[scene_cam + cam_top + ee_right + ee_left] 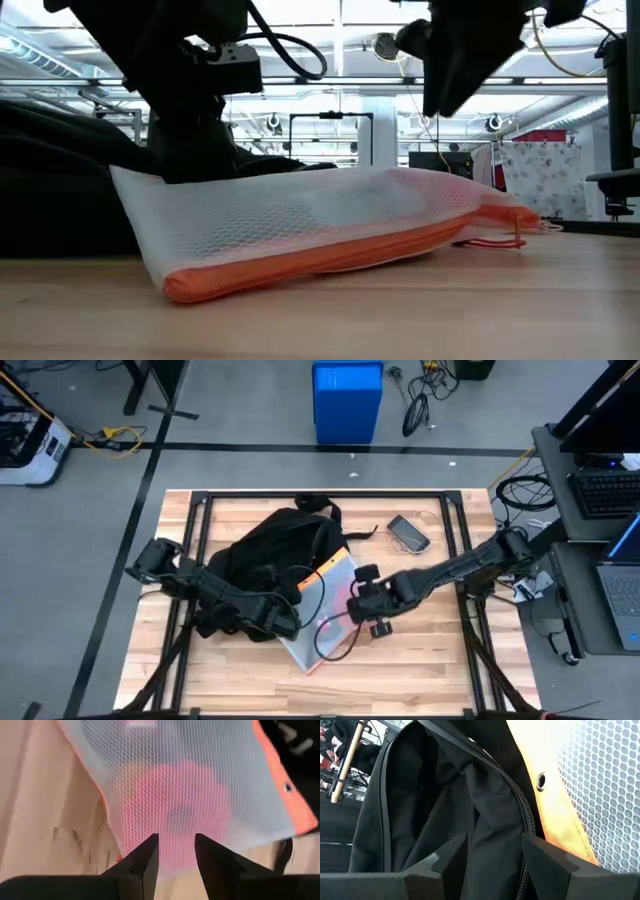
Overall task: Unpack backpack
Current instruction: Open the orange zip bag
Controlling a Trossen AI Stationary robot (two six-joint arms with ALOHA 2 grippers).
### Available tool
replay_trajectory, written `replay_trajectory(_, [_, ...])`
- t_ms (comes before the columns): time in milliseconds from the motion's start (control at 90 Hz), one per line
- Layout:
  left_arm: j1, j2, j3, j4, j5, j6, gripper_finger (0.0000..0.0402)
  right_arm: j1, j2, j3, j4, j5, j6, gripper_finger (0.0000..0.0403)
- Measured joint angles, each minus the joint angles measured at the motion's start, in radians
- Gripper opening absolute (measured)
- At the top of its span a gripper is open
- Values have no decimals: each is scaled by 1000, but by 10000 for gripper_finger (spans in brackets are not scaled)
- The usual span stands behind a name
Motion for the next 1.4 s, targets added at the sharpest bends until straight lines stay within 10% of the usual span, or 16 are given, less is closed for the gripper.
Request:
replay_trajectory(689, [-138,0,49,11,8,4,176,531,35,-1,-408,-68,887,112])
replay_trajectory(944, [-160,0,187,57,7,162,176,751,58,-176,-116,356,1062,112])
replay_trajectory(1400, [-175,0,263,232,34,213,176,646,151,-432,-26,610,1162,112])
